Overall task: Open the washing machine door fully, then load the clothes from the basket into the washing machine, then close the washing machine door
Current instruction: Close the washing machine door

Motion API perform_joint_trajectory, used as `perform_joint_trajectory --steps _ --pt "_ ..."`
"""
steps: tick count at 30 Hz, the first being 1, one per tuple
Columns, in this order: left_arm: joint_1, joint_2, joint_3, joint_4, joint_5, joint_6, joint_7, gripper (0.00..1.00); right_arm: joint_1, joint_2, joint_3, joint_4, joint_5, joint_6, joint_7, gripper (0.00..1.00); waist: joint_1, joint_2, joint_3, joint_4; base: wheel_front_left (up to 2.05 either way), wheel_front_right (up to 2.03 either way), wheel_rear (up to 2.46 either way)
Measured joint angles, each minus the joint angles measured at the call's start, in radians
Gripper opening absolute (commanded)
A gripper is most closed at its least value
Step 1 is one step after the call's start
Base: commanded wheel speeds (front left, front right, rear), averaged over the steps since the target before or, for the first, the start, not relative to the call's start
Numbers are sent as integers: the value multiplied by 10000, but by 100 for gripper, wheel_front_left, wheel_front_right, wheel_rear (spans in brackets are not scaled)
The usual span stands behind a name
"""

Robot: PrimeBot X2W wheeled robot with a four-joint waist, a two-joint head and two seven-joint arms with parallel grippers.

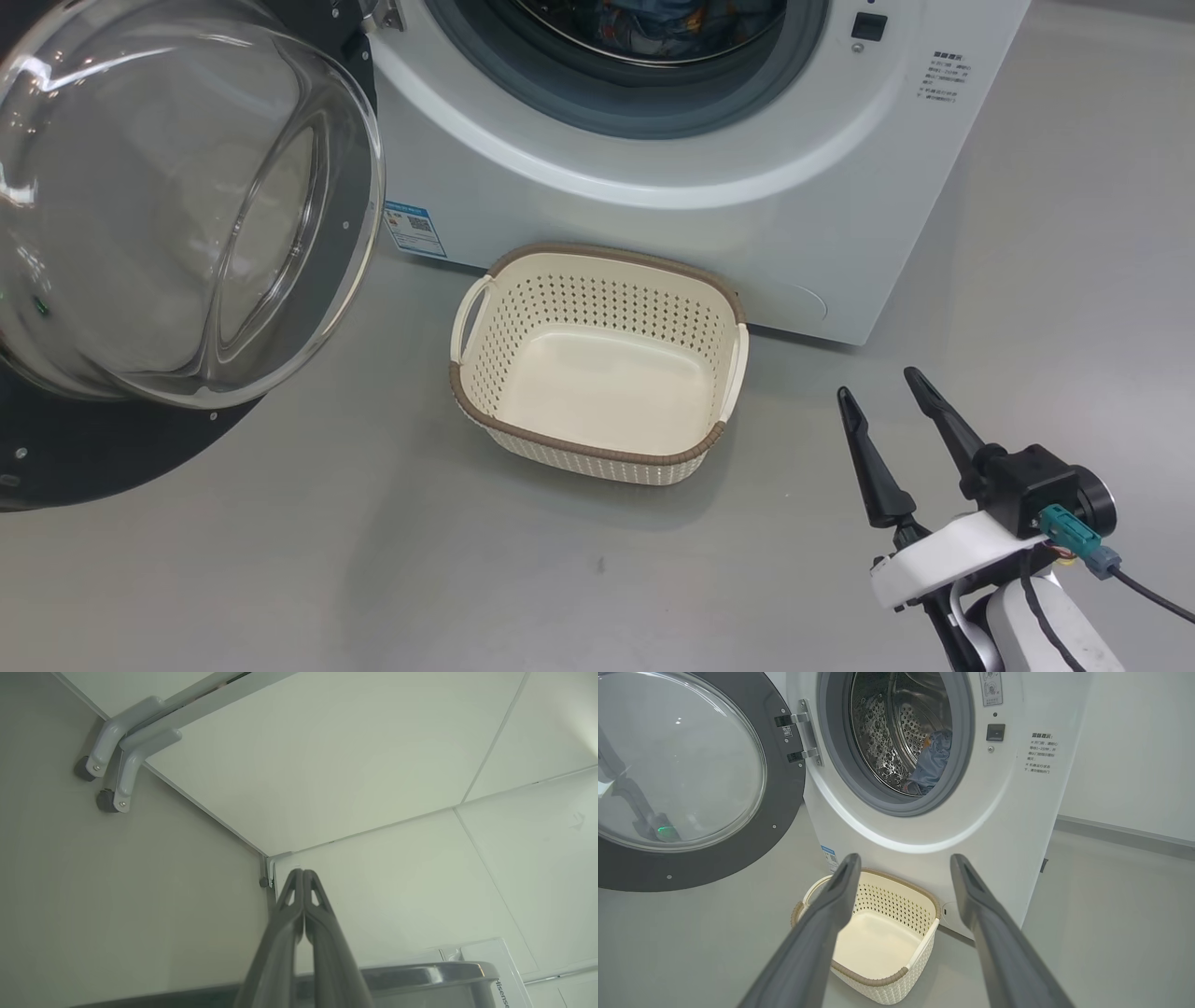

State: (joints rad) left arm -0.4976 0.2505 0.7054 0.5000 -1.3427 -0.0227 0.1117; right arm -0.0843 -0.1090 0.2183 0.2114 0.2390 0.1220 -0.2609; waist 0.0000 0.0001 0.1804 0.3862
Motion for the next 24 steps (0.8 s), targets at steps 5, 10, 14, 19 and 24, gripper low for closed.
perform_joint_trajectory --steps 5,10,14,19,24 --pt "-245 104 188 405 -405 2 332 0 -101 -107 42 25 73 0 0 100 0 0 53 -82 0 0 0" --pt "-332 130 261 738 -650 2 631 0 -101 -155 54 52 75 0 0 100 0 0 67 -139 0 0 0" --pt "-358 159 274 945 -746 58 871 0 -101 -182 61 58 140 0 0 100 0 0 77 -185 0 0 0" --pt "-376 196 186 1118 -842 59 1252 0 -101 -192 82 65 150 0 0 100 0 0 112 -233 0 0 0" --pt "-461 297 61 1273 -844 59 1463 0 -105 -217 98 92 178 0 0 100 0 0 147 -277 0 0 0"
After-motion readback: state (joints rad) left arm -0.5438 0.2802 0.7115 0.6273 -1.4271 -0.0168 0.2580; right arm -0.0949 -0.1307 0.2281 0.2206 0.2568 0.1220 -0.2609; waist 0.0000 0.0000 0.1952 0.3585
